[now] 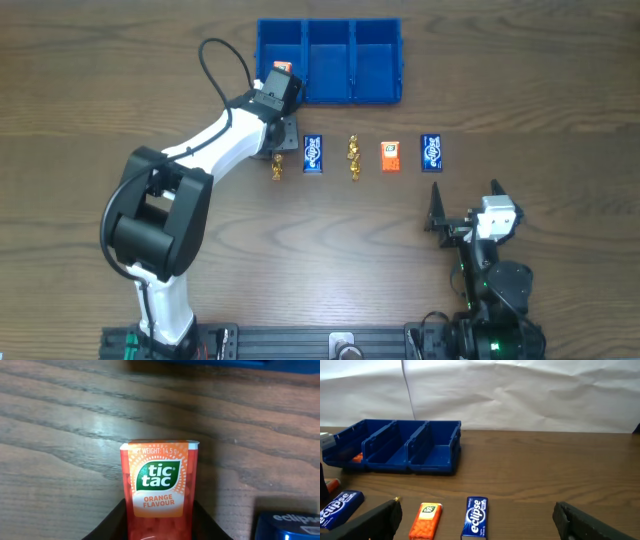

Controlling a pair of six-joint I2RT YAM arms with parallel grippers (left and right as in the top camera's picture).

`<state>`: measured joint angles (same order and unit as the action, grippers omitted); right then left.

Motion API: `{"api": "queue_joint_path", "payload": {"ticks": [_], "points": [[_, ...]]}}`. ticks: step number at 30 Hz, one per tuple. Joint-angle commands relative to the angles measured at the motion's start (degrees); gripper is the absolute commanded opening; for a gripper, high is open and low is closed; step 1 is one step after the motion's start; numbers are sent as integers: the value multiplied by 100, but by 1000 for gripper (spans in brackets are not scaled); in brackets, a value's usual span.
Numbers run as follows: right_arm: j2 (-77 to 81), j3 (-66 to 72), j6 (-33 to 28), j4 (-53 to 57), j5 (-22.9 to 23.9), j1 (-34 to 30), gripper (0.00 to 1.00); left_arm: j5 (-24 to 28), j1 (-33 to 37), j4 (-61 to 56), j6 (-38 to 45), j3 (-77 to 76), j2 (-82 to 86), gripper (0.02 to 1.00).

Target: Sort Candies Into Trays

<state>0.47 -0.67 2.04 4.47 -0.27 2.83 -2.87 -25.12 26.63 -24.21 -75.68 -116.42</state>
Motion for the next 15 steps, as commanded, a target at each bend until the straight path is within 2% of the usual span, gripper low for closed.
{"api": "queue_joint_path", "payload": {"ticks": [1,5,9,15], "points": [[-31,22,-81,26,-26,15,1000,107,-11,44,-26,-109,807,220],[-31,22,-83,26,-26,15,1000,-404,-151,79,11,-247,1888,220],[-31,22,-81,26,-26,15,998,-874,-140,398,376,-1318,1613,215],[-31,22,-83,26,-26,15,1000,-763,81,1172,542,-3005,317,215]]}}
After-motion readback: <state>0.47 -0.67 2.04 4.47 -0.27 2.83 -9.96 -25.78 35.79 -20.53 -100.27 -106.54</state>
